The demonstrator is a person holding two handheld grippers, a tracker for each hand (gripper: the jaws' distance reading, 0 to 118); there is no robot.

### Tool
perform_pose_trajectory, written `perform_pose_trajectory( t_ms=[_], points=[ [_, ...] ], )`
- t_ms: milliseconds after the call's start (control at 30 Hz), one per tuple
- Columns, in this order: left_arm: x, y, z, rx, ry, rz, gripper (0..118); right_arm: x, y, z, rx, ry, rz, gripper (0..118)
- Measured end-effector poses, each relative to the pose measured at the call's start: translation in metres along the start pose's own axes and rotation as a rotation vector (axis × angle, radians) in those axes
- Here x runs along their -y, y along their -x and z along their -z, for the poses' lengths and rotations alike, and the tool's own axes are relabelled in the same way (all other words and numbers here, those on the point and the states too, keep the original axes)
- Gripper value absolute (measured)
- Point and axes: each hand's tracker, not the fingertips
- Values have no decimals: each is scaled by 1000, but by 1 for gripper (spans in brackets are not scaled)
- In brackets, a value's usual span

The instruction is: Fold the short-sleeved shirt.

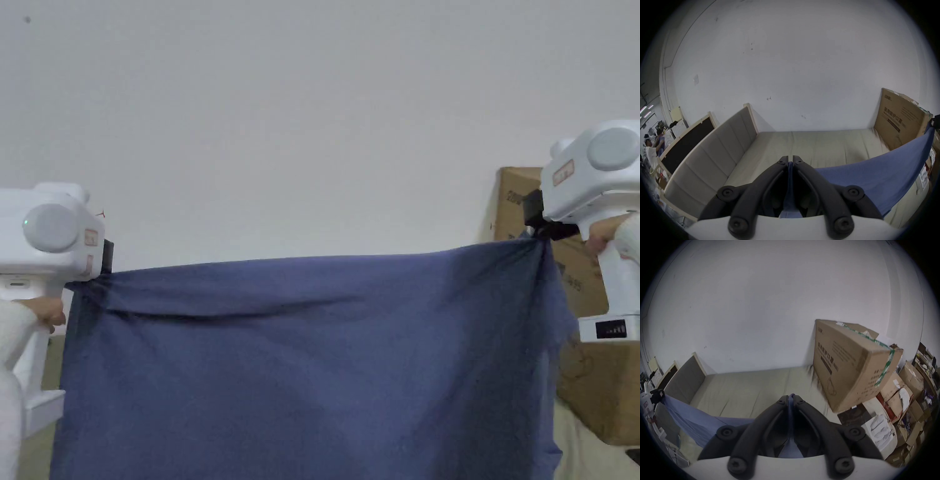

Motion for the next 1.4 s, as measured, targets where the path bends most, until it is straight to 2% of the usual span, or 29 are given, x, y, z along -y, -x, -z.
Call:
perform_pose_trajectory(
  t_ms=[133,200,267,400,467,600,767,900,1000,1100,1233,1300,1400],
  points=[
    [-47,3,42,11,-26,-34,3,-50,20,23,57,-44,9,5],
    [-63,1,61,-2,-43,-41,3,-72,26,30,87,-91,57,5],
    [-78,-1,76,-21,-70,-30,3,-92,31,33,67,-98,66,5],
    [-103,-1,96,-23,-100,-24,3,-120,42,28,93,-172,22,5],
    [-107,1,103,21,-143,-109,3,-127,43,24,93,-206,44,5],
    [-96,-12,131,-29,-108,-66,3,-119,44,40,78,-196,7,5],
    [-33,-36,187,-32,23,-14,3,-65,38,111,87,-56,23,5],
    [42,-58,238,-58,153,-3,3,10,40,172,106,90,44,5],
    [99,-73,276,-92,249,38,3,64,36,234,136,218,16,5],
    [152,-83,301,-84,345,-1,3,120,34,281,172,314,7,5],
    [203,-79,332,-99,442,-35,3,177,29,318,170,433,66,5],
    [222,-76,334,-96,503,-34,3,198,29,326,175,449,67,5],
    [241,-67,322,-91,500,-56,3,221,29,326,153,477,55,5]
  ],
)
